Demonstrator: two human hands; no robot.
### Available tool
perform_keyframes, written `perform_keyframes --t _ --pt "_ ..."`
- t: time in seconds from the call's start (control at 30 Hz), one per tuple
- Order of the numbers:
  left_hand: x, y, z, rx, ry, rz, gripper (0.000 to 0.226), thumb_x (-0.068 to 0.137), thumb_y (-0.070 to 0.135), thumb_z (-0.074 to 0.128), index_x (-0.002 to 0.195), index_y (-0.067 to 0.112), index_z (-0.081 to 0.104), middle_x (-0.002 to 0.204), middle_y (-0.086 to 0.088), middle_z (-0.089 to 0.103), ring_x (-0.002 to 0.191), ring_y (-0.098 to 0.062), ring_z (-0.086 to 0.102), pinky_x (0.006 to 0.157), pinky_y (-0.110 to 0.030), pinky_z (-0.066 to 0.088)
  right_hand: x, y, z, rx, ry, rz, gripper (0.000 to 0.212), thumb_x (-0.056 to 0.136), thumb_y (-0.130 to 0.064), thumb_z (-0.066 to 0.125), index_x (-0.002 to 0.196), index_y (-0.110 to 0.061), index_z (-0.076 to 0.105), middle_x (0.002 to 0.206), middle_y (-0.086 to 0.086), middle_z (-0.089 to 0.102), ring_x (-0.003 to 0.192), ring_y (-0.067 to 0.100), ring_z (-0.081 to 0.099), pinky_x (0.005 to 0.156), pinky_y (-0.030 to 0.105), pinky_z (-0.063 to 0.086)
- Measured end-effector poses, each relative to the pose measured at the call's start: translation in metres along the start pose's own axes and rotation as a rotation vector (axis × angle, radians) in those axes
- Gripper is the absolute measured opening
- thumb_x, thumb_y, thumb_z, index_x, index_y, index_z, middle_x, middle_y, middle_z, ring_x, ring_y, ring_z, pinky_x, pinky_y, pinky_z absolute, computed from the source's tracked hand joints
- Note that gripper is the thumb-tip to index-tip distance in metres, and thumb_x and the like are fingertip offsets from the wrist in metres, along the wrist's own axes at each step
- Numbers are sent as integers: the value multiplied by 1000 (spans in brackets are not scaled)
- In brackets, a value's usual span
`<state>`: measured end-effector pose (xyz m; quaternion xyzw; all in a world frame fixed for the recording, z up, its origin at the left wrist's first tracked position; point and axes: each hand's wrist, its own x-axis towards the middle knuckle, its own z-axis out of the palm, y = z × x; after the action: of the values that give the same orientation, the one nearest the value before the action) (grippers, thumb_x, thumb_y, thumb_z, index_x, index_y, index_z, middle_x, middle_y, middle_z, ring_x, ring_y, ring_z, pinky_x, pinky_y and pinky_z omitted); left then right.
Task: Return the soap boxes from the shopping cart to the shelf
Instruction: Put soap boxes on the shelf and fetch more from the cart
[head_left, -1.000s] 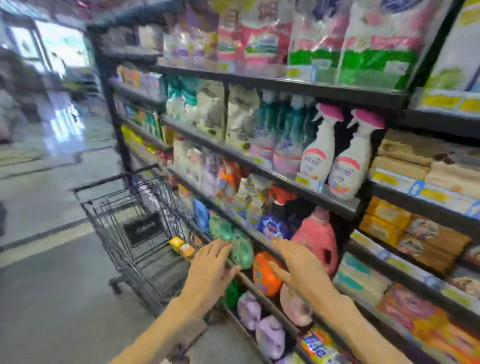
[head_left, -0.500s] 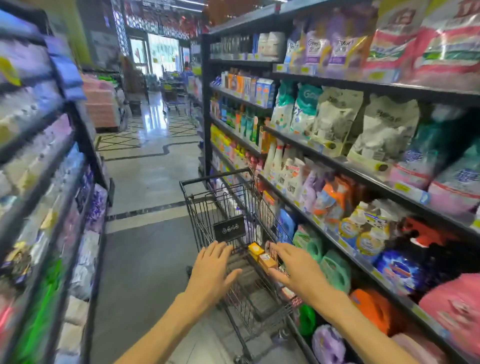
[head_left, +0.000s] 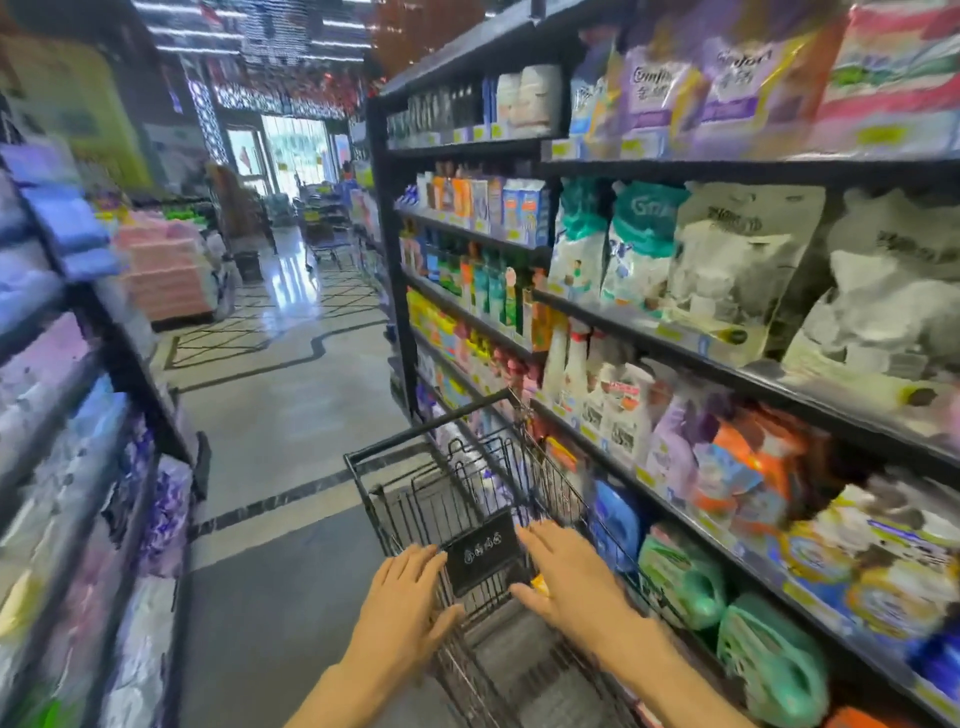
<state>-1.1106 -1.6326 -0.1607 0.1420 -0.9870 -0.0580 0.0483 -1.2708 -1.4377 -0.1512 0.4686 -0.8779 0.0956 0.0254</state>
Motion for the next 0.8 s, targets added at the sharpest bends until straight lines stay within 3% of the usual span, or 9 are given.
perform_keyframes --t 0.1,0.17,0.23,0.33,0.43,0.53,0.63,0.73,0.8 --pt "60 -4 11 -1 38 76 76 94 71 27 152 23 40 155 3 42 145 -23 38 120 -40 31 28 23 0 19 -3 71 78 92 -64 37 155 -21 25 155 0 35 143 22 32 120 37 24" --pt "99 6 19 -39 -40 140 71 96 66 37 153 23 35 157 3 38 146 -24 34 121 -41 29 37 44 6 -7 2 131 82 83 -68 30 150 -21 39 144 1 50 133 23 49 111 39 38" --pt "137 20 31 -32 -60 214 71 96 64 42 152 21 38 155 0 41 144 -26 37 119 -42 33 38 72 14 -1 14 224 78 82 -67 37 145 -21 46 139 1 57 127 24 56 106 39 44" --pt "191 46 53 -7 -82 342 67 93 65 46 140 19 55 140 -1 58 131 -26 54 108 -41 47 33 106 24 52 -7 373 77 89 -63 37 154 -21 32 157 3 37 145 24 33 118 40 26" --pt "239 72 84 22 -120 509 63 86 64 57 129 19 63 124 0 66 115 -23 64 95 -38 56 25 135 33 12 30 514 83 84 -66 27 153 -21 33 157 5 37 144 26 36 117 41 29" --pt "281 96 118 19 -192 675 63 85 62 46 125 17 65 119 -1 67 110 -25 65 92 -38 57 16 153 47 52 -4 681 75 89 -60 41 154 -24 31 156 2 38 144 23 35 118 38 27" --pt "312 114 157 14 -262 802 62 84 59 43 121 16 67 114 -1 68 102 -25 67 85 -36 59 5 163 70 55 24 863 74 84 -65 34 143 -22 50 139 2 59 128 23 56 107 38 44" --pt "323 123 194 35 -379 879 52 77 55 66 112 17 68 106 -2 70 93 -24 70 74 -34 61 -9 161 101 115 -15 989 75 84 -65 35 142 -21 52 136 3 61 125 23 58 106 38 45" --pt "325 127 227 49 -457 899 57 65 51 84 107 16 69 102 -4 71 88 -24 71 66 -31 61 -18 158 123 124 -22 1090 70 83 -63 39 134 -20 59 127 1 66 114 21 65 96 32 52"
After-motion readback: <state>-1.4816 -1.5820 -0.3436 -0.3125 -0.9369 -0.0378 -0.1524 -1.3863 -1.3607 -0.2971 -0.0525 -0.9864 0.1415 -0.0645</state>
